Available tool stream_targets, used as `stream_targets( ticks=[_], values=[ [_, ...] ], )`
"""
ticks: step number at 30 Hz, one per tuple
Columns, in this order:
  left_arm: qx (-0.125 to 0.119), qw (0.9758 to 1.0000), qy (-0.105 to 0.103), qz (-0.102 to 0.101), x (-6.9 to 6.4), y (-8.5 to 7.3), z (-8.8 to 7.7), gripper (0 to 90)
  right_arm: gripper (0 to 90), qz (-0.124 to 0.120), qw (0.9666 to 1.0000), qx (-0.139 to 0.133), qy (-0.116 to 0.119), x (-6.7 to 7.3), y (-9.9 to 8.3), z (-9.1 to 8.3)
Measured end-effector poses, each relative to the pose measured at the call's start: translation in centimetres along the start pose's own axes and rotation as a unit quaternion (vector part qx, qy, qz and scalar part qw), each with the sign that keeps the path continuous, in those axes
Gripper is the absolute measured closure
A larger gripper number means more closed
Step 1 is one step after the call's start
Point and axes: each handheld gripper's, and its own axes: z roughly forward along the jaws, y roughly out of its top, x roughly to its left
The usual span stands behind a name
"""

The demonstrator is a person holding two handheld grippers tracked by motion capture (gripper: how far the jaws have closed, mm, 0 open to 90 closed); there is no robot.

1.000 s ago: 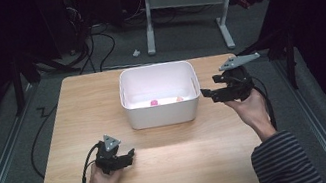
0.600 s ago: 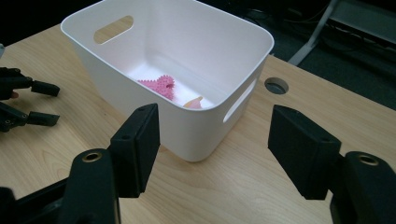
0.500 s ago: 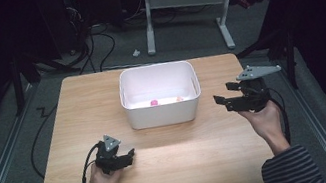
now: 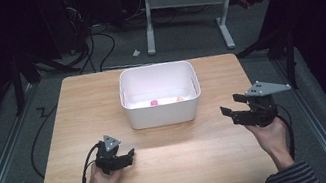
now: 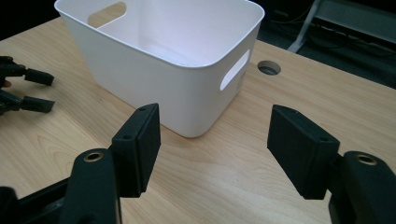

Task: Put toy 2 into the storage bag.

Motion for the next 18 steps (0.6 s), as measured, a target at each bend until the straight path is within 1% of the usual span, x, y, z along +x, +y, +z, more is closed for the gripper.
stream_targets(
  ticks=[2,3,6,12,16,18],
  values=[
    [0.0,1.0,0.0,0.0,0.0,0.0,0.0,25.4,35.3,0.01,0.9999,0.0,0.005,0.1,-0.7,0.2],
    [0.0,1.0,0.0,0.0,0.0,0.0,0.0,25.4,35.4,0.008,1.0,0.0,0.003,0.1,-0.9,0.2],
    [0.0,1.0,0.0,0.0,0.0,0.0,0.0,25.4,35.5,0.02,0.9998,0.001,0.008,0.2,-1.9,0.6],
    [0.0,1.0,0.0,0.001,0.0,0.0,0.0,25.4,35.6,0.041,0.999,0.009,0.016,0.4,-4.2,1.9],
    [0.0,1.0,0.0,0.001,0.0,0.0,0.0,25.4,35.6,0.054,0.9983,0.014,0.018,0.5,-5.5,2.9],
    [0.0,1.0,0.0,0.001,0.0,0.0,0.0,25.4,35.7,0.057,0.9981,0.018,0.018,0.6,-6.0,3.3]
  ],
)
